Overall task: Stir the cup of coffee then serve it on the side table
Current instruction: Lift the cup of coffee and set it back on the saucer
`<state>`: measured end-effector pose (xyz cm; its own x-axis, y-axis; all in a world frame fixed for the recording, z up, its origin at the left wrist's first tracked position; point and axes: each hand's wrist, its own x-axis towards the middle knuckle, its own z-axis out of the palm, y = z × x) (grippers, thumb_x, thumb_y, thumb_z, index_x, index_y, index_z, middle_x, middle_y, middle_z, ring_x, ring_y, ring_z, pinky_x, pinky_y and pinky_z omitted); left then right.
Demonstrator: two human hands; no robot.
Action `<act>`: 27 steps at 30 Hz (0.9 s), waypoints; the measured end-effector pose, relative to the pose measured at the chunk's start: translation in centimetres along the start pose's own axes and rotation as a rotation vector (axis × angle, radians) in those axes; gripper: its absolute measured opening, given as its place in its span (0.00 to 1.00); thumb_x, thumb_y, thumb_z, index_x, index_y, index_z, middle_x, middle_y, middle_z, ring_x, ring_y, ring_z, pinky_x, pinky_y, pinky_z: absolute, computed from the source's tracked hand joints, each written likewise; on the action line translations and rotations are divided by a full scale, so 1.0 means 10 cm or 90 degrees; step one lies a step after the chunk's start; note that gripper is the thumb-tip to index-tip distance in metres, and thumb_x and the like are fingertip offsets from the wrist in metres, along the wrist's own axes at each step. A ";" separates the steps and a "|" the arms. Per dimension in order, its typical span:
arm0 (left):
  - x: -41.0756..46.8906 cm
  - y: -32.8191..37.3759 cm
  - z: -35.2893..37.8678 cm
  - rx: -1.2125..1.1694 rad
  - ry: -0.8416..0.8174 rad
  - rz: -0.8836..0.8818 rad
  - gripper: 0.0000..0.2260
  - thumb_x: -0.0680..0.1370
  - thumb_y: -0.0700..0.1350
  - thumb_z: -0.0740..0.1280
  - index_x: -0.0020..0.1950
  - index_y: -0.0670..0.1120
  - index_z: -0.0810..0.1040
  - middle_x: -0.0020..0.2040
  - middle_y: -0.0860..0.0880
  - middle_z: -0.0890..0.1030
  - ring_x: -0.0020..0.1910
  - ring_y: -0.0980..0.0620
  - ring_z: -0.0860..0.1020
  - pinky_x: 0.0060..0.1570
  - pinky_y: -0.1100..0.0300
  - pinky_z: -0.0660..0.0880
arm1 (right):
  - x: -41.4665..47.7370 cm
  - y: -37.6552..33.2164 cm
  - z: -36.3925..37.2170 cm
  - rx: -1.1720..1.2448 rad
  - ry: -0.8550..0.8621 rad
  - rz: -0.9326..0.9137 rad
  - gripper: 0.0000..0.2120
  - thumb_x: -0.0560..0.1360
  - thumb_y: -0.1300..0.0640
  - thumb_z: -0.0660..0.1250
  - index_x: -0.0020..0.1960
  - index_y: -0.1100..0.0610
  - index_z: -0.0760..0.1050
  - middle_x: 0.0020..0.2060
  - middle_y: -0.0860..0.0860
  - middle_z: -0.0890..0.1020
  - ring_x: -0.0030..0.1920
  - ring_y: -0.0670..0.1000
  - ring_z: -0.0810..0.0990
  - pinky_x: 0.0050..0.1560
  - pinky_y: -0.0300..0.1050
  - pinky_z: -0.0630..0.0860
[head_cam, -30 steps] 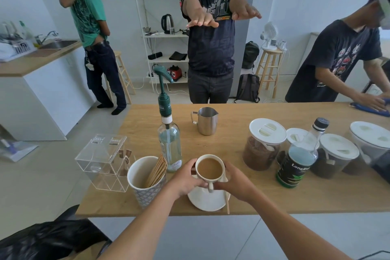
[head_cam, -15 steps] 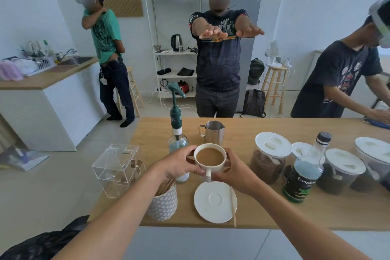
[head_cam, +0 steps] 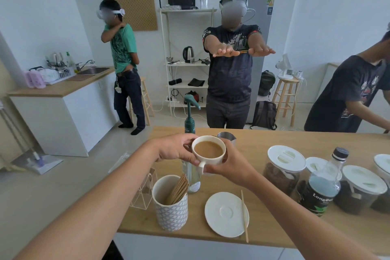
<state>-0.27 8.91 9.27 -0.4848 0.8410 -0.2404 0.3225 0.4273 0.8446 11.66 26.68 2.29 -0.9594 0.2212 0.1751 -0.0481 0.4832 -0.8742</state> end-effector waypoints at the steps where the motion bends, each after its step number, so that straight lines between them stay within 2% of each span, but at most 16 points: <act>1: -0.01 0.03 -0.02 -0.002 0.000 -0.001 0.30 0.69 0.33 0.77 0.68 0.47 0.73 0.62 0.48 0.81 0.64 0.51 0.77 0.65 0.52 0.74 | 0.02 -0.02 0.00 -0.001 -0.001 -0.011 0.44 0.57 0.41 0.82 0.68 0.47 0.67 0.58 0.40 0.78 0.58 0.43 0.78 0.58 0.42 0.77; 4: -0.03 0.14 -0.08 0.061 0.005 -0.021 0.33 0.69 0.35 0.78 0.71 0.47 0.70 0.66 0.49 0.78 0.66 0.51 0.75 0.69 0.49 0.71 | 0.07 -0.05 -0.02 -0.003 0.011 -0.027 0.42 0.57 0.41 0.82 0.66 0.45 0.68 0.56 0.39 0.78 0.57 0.41 0.78 0.58 0.43 0.78; 7: -0.08 0.37 -0.21 0.281 -0.003 -0.128 0.38 0.71 0.40 0.77 0.76 0.45 0.62 0.73 0.46 0.71 0.69 0.46 0.72 0.70 0.49 0.69 | 0.11 -0.05 -0.04 -0.001 0.018 -0.020 0.41 0.57 0.41 0.82 0.65 0.44 0.68 0.55 0.38 0.79 0.56 0.40 0.78 0.58 0.44 0.78; 9: -0.14 0.59 -0.36 0.439 0.043 -0.175 0.31 0.74 0.45 0.74 0.74 0.42 0.66 0.67 0.44 0.75 0.64 0.46 0.75 0.64 0.52 0.71 | 0.14 -0.03 -0.05 0.008 0.021 -0.012 0.41 0.56 0.40 0.83 0.64 0.42 0.68 0.55 0.38 0.79 0.56 0.39 0.78 0.59 0.43 0.78; 11: -0.15 0.80 -0.52 0.515 0.142 -0.145 0.20 0.79 0.50 0.68 0.66 0.39 0.74 0.53 0.46 0.78 0.50 0.48 0.77 0.50 0.54 0.73 | 0.15 -0.02 -0.06 0.014 0.028 -0.005 0.41 0.54 0.38 0.82 0.62 0.40 0.67 0.55 0.38 0.78 0.55 0.37 0.78 0.57 0.39 0.77; 12: -0.15 0.90 -0.58 0.524 0.205 -0.124 0.20 0.80 0.52 0.65 0.62 0.38 0.76 0.49 0.46 0.76 0.46 0.48 0.75 0.45 0.54 0.71 | 0.16 -0.02 -0.06 0.014 0.032 -0.002 0.42 0.54 0.36 0.81 0.62 0.40 0.67 0.55 0.37 0.78 0.55 0.36 0.77 0.56 0.38 0.76; 14: -0.07 1.04 -0.66 0.497 0.329 -0.084 0.22 0.81 0.57 0.61 0.62 0.39 0.76 0.49 0.45 0.76 0.46 0.47 0.75 0.45 0.54 0.70 | 0.17 -0.01 -0.06 0.014 0.040 0.003 0.43 0.52 0.34 0.80 0.63 0.40 0.67 0.55 0.37 0.78 0.55 0.36 0.77 0.55 0.36 0.75; 17: 0.13 1.05 -0.60 0.413 0.424 -0.053 0.25 0.81 0.60 0.56 0.68 0.43 0.70 0.61 0.44 0.77 0.57 0.45 0.75 0.52 0.51 0.71 | 0.22 0.01 -0.05 0.020 0.048 0.010 0.44 0.54 0.38 0.81 0.65 0.43 0.67 0.54 0.36 0.77 0.54 0.35 0.77 0.55 0.36 0.75; 20: 0.36 0.84 -0.43 0.289 0.398 -0.062 0.23 0.82 0.60 0.52 0.69 0.47 0.70 0.63 0.44 0.76 0.54 0.46 0.74 0.50 0.52 0.73 | 0.26 0.00 -0.04 0.027 0.060 0.013 0.44 0.54 0.39 0.81 0.66 0.44 0.67 0.54 0.35 0.78 0.54 0.35 0.77 0.54 0.37 0.76; 23: 0.48 0.65 -0.32 0.118 0.395 -0.054 0.15 0.82 0.57 0.51 0.64 0.52 0.69 0.59 0.44 0.76 0.53 0.43 0.76 0.43 0.46 0.82 | 0.30 -0.04 -0.03 0.027 0.063 0.009 0.46 0.54 0.38 0.81 0.67 0.45 0.67 0.54 0.36 0.78 0.54 0.35 0.77 0.53 0.35 0.75; 27: 0.54 0.57 -0.33 0.123 0.391 -0.007 0.12 0.82 0.57 0.51 0.59 0.54 0.68 0.50 0.45 0.79 0.45 0.47 0.78 0.33 0.48 0.82 | 0.37 -0.10 -0.07 0.029 0.063 -0.007 0.46 0.56 0.38 0.80 0.69 0.47 0.66 0.57 0.39 0.78 0.57 0.40 0.78 0.56 0.39 0.76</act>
<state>-3.74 14.77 14.40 -0.8476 0.5174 0.1180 0.4279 0.5347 0.7287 8.39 27.56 4.09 -0.9265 0.3000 0.2271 -0.0733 0.4482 -0.8909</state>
